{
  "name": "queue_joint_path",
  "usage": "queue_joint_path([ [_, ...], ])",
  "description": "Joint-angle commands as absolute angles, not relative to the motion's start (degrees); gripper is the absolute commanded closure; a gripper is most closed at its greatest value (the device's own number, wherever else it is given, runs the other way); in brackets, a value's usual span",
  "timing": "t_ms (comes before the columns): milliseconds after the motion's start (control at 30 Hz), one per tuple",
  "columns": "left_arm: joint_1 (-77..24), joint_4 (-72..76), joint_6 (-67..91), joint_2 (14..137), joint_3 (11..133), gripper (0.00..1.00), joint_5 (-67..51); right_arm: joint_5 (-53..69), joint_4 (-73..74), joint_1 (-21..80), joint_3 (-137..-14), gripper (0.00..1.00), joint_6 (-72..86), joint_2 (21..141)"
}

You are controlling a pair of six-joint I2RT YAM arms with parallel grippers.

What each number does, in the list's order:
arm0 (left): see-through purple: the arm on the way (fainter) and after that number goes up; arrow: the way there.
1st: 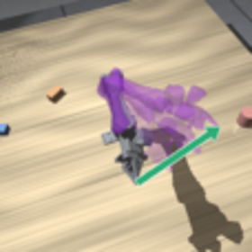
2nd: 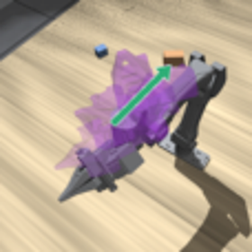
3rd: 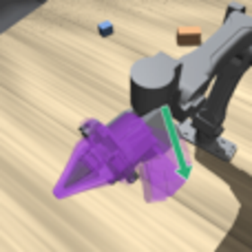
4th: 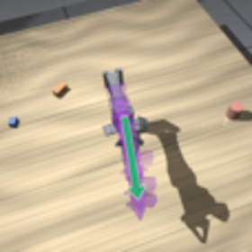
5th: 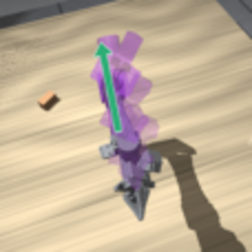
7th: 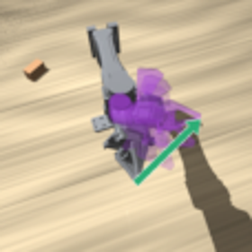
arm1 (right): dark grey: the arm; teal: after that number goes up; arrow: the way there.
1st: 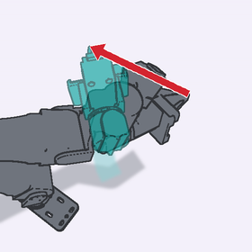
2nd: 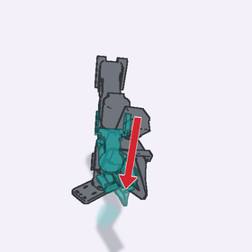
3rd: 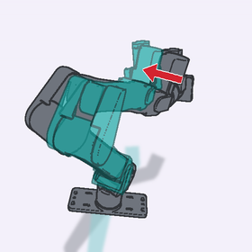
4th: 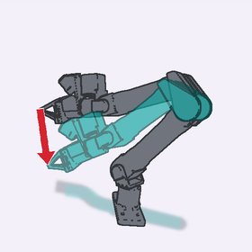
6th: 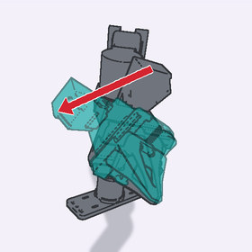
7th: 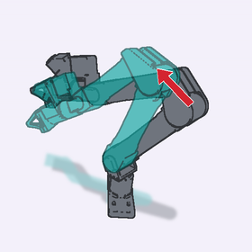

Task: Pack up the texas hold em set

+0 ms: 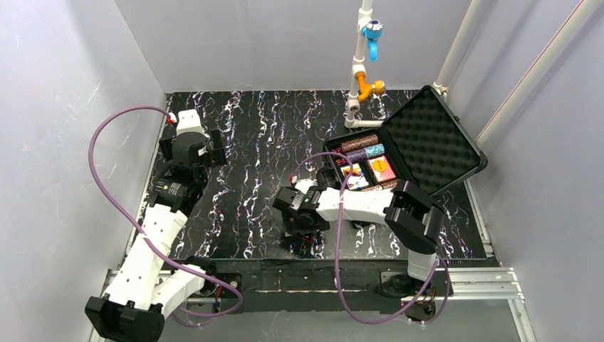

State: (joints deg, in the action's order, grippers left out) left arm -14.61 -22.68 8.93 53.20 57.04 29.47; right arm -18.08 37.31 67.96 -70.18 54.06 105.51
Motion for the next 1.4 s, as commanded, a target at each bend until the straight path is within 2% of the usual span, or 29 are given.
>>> queue_joint_path([
  [0,-14.32,-22.41,8.17,52.06,56.65,0.01,30.23,-19.28,38.4,68.11,-71.28,0.09,55.0,107.8],
  [367,-14.33,-22.41,8.17,52.45,56.57,0.01,30.15,-18.23,39.61,68.21,-72.11,0.18,54.1,109.76],
  [567,-14.32,-22.39,8.18,52.8,56.57,0.01,30.01,-17.2,39.38,68.21,-72.45,0.35,53.31,109.87],
  [767,-14.31,-22.41,8.06,53.18,56.6,0.01,29.98,-17.09,40.04,68.2,-74.29,0.41,52.38,109.65],
  [1367,-14.3,-22.39,7.82,52.92,56.58,0.01,30.32,-18.02,40.26,68.23,-78.74,0.44,49.4,108.41],
])
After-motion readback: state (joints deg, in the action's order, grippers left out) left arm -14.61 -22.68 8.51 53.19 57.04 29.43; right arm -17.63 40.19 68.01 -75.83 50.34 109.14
